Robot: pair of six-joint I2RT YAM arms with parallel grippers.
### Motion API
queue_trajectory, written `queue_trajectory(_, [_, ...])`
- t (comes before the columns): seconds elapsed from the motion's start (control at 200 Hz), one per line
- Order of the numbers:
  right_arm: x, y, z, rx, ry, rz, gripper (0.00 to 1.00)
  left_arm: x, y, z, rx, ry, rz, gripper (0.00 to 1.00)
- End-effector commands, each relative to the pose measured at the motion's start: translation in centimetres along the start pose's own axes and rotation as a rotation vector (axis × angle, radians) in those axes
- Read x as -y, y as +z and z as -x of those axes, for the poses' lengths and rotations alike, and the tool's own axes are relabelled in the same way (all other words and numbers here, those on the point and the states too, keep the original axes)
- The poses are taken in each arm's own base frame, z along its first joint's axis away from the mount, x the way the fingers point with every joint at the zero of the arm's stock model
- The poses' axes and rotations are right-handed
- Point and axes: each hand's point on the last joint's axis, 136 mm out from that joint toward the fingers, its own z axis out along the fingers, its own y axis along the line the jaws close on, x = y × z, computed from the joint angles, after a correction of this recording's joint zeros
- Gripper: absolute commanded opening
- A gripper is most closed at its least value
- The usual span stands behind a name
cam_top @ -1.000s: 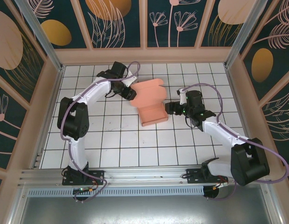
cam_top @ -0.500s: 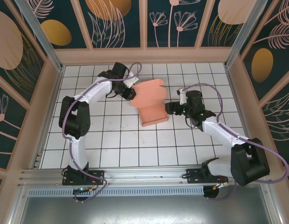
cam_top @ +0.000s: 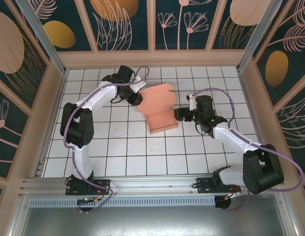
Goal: Fold the paper box
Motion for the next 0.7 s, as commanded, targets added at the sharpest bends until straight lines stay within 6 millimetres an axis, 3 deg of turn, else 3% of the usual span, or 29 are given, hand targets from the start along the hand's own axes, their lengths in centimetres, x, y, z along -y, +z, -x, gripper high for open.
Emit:
queue_trajectory(0.0, [-0.1,0.1,0.7,0.011,0.003,0.011,0.85,0.1,-1.3,-0.6,-0.006,0.008,0.011,0.21])
queue_trajectory(0.22, [-0.1,0.1,0.8,0.013,0.003,0.011,0.85,0.3,-1.2,-0.8,-0.013,0.002,-0.001,0.11])
queue_trajectory(0.325, [-0.1,0.1,0.8,0.01,0.007,0.012,0.85,0.5,-1.3,-0.8,-0.009,0.009,-0.008,0.0])
queue_trajectory(0.531, [-0.3,-0.4,1.6,0.032,-0.021,0.009,0.85,1.6,-1.8,-0.3,0.019,0.055,-0.058,0.0])
queue_trajectory(0.696, [-0.6,-1.2,3.0,0.066,-0.122,0.011,0.85,2.4,-2.0,-1.1,0.039,0.163,-0.086,0.0])
